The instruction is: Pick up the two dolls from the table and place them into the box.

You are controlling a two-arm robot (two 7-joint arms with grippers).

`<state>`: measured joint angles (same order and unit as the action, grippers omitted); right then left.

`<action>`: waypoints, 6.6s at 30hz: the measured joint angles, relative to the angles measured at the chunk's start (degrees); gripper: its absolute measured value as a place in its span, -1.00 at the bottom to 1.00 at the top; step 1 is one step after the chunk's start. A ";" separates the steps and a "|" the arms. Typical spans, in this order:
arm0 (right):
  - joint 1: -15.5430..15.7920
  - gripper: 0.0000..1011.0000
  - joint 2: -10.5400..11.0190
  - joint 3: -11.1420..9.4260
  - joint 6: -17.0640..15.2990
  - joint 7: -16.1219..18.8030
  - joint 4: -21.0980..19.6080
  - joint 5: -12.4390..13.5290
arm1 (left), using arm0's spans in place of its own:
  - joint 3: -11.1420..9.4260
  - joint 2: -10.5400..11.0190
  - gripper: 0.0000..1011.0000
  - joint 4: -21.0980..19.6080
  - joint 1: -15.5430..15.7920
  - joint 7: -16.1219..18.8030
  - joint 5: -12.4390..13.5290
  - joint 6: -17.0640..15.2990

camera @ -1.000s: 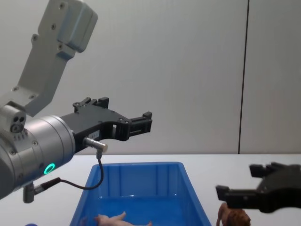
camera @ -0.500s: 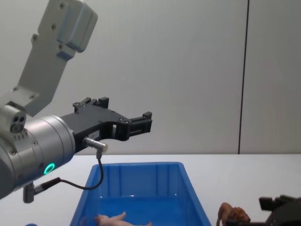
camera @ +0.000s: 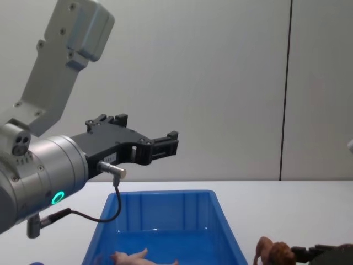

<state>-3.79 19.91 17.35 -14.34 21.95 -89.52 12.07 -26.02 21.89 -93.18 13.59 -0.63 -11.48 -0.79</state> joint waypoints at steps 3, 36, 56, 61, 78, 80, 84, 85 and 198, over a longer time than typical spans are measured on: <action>-0.06 0.06 -0.20 0.11 1.25 -0.62 0.29 -0.19 | 0.00 0.00 0.98 0.00 0.00 0.00 0.00 0.00; -3.97 -0.17 -2.05 0.43 9.02 0.66 -5.97 -4.27 | 0.00 0.00 0.98 0.00 0.00 0.00 0.00 0.00; -9.30 0.59 -6.01 2.80 0.82 8.00 -1.39 -4.48 | 0.00 0.00 0.98 0.00 0.00 0.00 0.00 0.00; -9.30 0.86 -5.62 2.70 1.00 8.31 -1.13 -4.55 | 0.00 0.00 0.98 0.00 0.00 0.00 0.00 0.00; -4.69 0.98 0.40 -0.46 4.15 6.89 -4.18 -1.08 | 0.00 0.00 0.98 0.00 0.00 0.00 0.00 0.00; -4.10 0.98 1.10 -0.81 4.48 6.60 -4.52 -0.58 | 0.00 0.00 0.98 0.00 0.00 0.00 0.00 0.00; -3.30 0.98 1.99 -1.24 4.91 6.28 -4.97 0.06 | 0.02 0.01 0.98 0.00 -0.05 0.00 0.03 0.00; -3.17 0.98 2.13 -1.31 4.99 6.21 -5.05 0.18 | 0.04 0.04 0.98 0.00 -0.09 0.00 0.07 0.00; -1.12 0.98 4.44 -2.48 6.04 5.29 -6.20 1.84 | 6.26 7.22 -0.18 -1.54 -6.23 -5.34 2.22 -7.67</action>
<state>-4.91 24.34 14.87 -8.30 27.24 -95.72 13.91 -19.77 29.11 -94.72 7.36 -5.97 -9.26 -8.47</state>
